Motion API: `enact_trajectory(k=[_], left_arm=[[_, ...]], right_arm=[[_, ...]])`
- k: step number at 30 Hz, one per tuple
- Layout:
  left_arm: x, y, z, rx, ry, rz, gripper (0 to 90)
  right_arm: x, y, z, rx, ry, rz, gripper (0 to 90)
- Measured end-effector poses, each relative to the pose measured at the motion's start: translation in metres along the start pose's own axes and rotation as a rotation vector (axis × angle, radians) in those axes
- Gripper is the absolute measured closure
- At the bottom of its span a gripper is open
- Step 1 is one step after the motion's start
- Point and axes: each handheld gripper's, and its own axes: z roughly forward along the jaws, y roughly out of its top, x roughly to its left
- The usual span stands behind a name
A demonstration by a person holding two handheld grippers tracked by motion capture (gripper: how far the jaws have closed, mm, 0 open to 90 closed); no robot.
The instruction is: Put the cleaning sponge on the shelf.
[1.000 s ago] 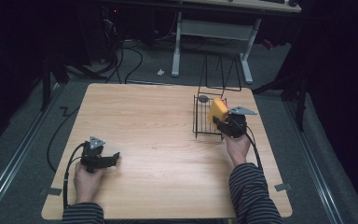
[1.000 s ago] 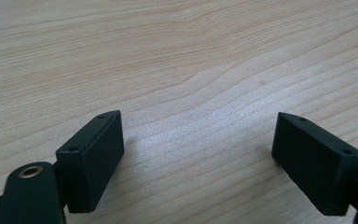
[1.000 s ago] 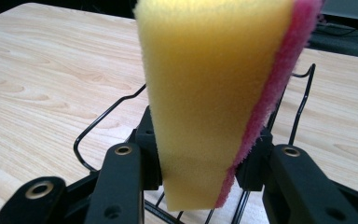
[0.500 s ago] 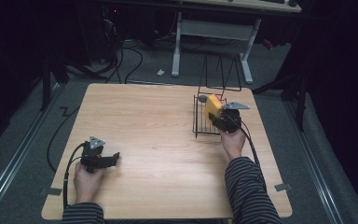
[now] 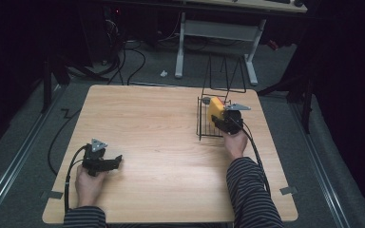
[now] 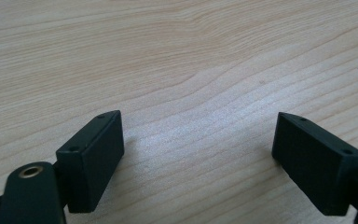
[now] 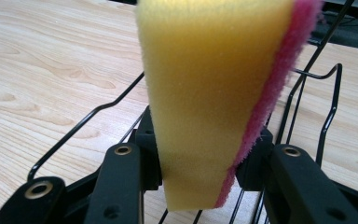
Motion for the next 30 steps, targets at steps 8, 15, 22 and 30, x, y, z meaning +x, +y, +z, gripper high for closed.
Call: enact_trajectory(k=[8,15,22,30], left_arm=[[0.0000,0.0000,0.0000,0.000,0.000,0.000,17.2],[0.0000,0.0000,0.0000,0.000,0.000,0.000,17.2],[0.0000,0.0000,0.0000,0.000,0.000,0.000,17.2],[0.0000,0.0000,0.0000,0.000,0.000,0.000,17.2]], right_arm=[[-0.0012,-0.0015,0.0018,0.009,0.003,-0.002,61.1],[-0.0012,-0.0020,0.0018,0.015,0.002,-0.013,60.9],[-0.0009,-0.0025,0.0018,0.017,-0.004,-0.021,58.7],[-0.0023,-0.0064,0.0030,0.024,-0.013,-0.015,48.9]])
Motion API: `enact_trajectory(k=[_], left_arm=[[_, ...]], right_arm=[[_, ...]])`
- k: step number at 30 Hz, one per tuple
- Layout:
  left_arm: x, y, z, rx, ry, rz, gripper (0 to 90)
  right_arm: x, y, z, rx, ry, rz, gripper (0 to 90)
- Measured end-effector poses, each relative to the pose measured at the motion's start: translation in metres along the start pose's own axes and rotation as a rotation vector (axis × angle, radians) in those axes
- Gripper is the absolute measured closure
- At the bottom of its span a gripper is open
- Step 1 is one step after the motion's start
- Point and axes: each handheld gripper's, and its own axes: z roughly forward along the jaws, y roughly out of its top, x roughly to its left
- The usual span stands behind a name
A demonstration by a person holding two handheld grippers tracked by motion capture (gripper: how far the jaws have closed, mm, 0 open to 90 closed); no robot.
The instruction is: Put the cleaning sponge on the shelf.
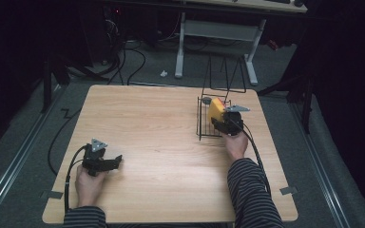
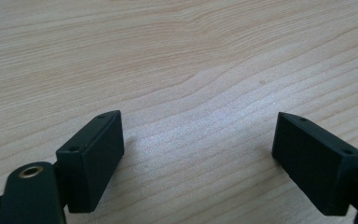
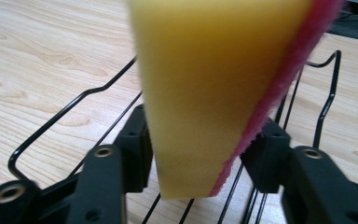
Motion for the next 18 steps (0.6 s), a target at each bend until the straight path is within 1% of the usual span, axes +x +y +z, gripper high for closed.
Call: enact_trajectory(k=[1,2,7,10,13,16,17,18], left_arm=[[0.000,0.000,0.000,0.000,0.000,0.000,17.2],[0.000,0.000,0.000,0.000,0.000,0.000,17.2],[0.000,0.000,0.000,0.000,0.000,0.000,17.2],[0.000,0.000,0.000,0.000,0.000,0.000,17.1],[0.000,0.000,0.000,0.000,0.000,0.000,17.1],[0.000,0.000,0.000,-0.001,0.000,0.000,17.2],[0.000,0.000,0.000,-0.001,0.001,0.000,17.1],[0.000,0.000,0.000,-0.001,0.001,0.000,17.1]], right_arm=[[0.000,0.000,0.000,0.001,-0.004,0.002,45.7],[0.000,0.000,0.000,0.001,-0.004,0.000,44.5],[-0.001,0.000,-0.002,-0.003,0.014,0.014,34.7],[-0.001,0.001,-0.006,-0.015,0.024,0.012,29.1],[-0.001,0.003,-0.010,-0.024,0.037,0.024,23.9],[0.000,0.004,-0.014,-0.029,0.048,0.035,20.7],[0.000,0.005,-0.015,-0.032,0.049,0.028,20.3],[0.000,0.005,-0.016,-0.031,0.051,0.031,19.6]])
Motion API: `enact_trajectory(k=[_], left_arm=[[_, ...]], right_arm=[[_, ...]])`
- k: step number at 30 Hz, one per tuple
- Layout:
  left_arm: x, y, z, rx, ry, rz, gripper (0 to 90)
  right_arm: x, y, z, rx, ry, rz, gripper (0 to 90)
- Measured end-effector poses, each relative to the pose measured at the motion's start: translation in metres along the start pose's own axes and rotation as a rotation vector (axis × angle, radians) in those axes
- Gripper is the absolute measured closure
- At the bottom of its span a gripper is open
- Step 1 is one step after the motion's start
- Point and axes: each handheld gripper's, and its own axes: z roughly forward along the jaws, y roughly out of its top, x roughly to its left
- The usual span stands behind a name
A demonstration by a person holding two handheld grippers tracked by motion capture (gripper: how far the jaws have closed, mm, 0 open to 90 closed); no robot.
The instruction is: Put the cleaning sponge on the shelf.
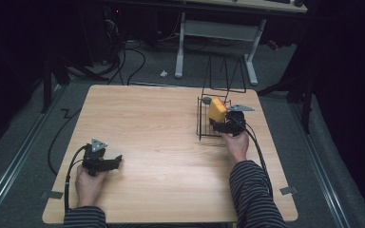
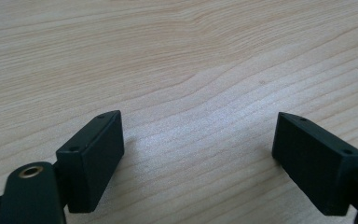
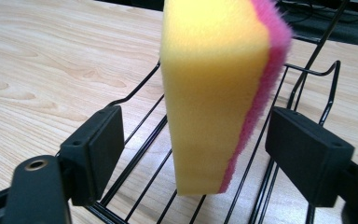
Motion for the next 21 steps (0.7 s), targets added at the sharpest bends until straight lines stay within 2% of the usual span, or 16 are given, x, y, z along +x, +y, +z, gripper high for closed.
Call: enact_trajectory(k=[6,21], left_arm=[[0.000,0.000,0.000,0.000,0.000,0.000,17.1],[0.000,0.000,0.000,0.000,0.000,0.000,17.2]], right_arm=[[-0.001,0.002,-0.007,-0.008,0.002,0.010,18.0],[-0.001,0.003,-0.024,-0.038,0.003,0.001,15.1]])
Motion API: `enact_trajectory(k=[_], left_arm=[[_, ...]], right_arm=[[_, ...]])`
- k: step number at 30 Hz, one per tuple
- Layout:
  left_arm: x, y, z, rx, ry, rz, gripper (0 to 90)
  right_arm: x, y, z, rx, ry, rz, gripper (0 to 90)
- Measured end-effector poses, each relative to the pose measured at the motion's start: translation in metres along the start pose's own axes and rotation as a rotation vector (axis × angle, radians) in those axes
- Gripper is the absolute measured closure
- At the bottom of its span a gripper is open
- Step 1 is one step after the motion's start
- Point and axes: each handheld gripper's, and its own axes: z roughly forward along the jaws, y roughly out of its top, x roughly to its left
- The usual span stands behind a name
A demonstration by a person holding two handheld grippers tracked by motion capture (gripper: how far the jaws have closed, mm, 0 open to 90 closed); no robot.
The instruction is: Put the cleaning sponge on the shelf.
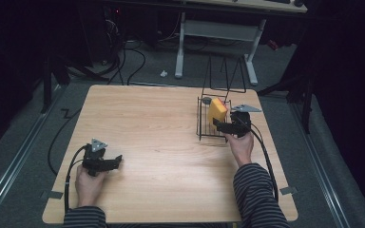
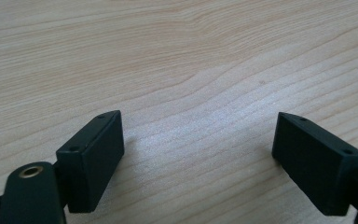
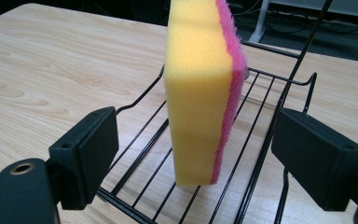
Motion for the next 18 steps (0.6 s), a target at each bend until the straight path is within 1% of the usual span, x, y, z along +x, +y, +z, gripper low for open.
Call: enact_trajectory(k=[4,6,7,12,18], left_arm=[[0.000,0.000,0.000,0.000,0.002,0.001,17.1],[0.000,0.000,0.000,0.000,0.003,0.001,17.1],[0.000,0.000,0.000,0.000,0.003,0.001,17.1],[0.000,0.000,0.000,0.000,0.002,0.001,17.1],[0.000,0.000,0.000,0.000,0.002,0.000,17.2]], right_arm=[[0.001,0.001,-0.005,-0.014,0.011,-0.002,15.1],[0.000,0.000,-0.008,-0.032,0.021,0.007,15.5],[0.000,-0.001,-0.009,-0.044,0.023,0.019,15.7],[-0.004,-0.006,-0.014,-0.025,0.014,0.024,15.3],[-0.003,-0.003,-0.025,-0.038,0.011,0.009,15.3]])
